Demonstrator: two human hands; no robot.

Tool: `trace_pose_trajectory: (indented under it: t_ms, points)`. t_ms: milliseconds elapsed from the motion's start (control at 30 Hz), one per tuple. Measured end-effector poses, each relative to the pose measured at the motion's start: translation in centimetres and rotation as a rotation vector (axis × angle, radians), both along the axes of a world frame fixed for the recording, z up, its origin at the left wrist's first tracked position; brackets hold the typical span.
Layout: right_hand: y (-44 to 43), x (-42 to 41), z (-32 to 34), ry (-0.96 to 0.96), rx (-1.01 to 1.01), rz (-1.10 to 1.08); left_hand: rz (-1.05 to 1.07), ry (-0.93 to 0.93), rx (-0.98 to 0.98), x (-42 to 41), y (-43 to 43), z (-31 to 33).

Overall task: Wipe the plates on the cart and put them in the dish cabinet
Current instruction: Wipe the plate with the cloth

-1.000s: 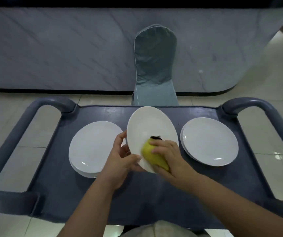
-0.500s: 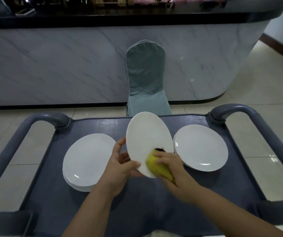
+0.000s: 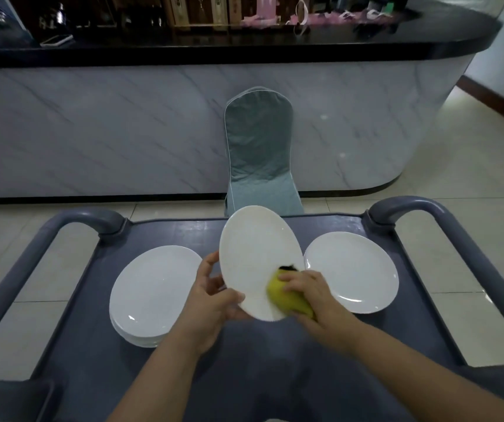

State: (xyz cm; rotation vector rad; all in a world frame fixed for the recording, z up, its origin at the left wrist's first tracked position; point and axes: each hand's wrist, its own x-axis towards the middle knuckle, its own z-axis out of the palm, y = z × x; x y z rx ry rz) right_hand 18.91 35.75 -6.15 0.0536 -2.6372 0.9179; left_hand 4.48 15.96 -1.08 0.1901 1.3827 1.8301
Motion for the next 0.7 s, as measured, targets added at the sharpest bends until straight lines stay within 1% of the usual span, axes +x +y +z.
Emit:
trace_pose_trajectory:
  t_ms: [67, 133, 200, 267, 300, 367, 400, 467, 533, 600, 633, 700]
  points:
    - [2.1, -1.9, 0.9, -0.008, -0.037, -0.162, -0.001, -0.002, -0.004, 0.6, 0.1, 0.2]
    - [2.5, -5.8, 3.9, 0.058, -0.061, -0.309, -0.017, 0.017, -0.002, 1.2, 0.7, 0.6]
    - [0.7, -8.9, 6.6, 0.12, -0.125, -0.334, -0.033, 0.035, 0.034, 1.4, 1.2, 1.1]
    - [-2.2, -8.7, 7.0, 0.165, -0.11, -0.197, -0.011, 0.02, 0.095, 0.9, 1.1, 1.7]
    - [-3.2, -7.4, 6.3, 0.172, -0.056, -0.094, 0.006, 0.009, 0.112, 0.5, 1.0, 1.8]
    - [-2.8, -3.7, 3.7, 0.139, 0.041, 0.091, 0.035, 0.002, 0.113, -0.1, 0.6, 1.9]
    - [-1.6, -2.1, 2.6, 0.114, 0.083, 0.118, 0.044, 0.01, 0.104, 0.0, 0.5, 1.8]
    - [1.9, -1.0, 1.8, 0.09, 0.118, 0.021, 0.037, 0.031, 0.088, 0.5, 0.6, 1.7]
    - [4.4, -2.6, 2.5, 0.1, 0.071, -0.198, -0.005, 0.037, 0.075, 1.5, 1.0, 1.8]
    - [4.5, -5.7, 4.6, 0.146, 0.005, -0.384, -0.046, 0.043, 0.066, 2.1, 1.5, 1.9]
    - [3.5, -7.2, 5.6, 0.179, -0.016, -0.414, -0.052, 0.046, 0.066, 2.1, 1.6, 2.0]
    - [0.0, -8.5, 6.8, 0.241, -0.027, -0.344, -0.038, 0.06, 0.066, 1.7, 1.6, 2.2]
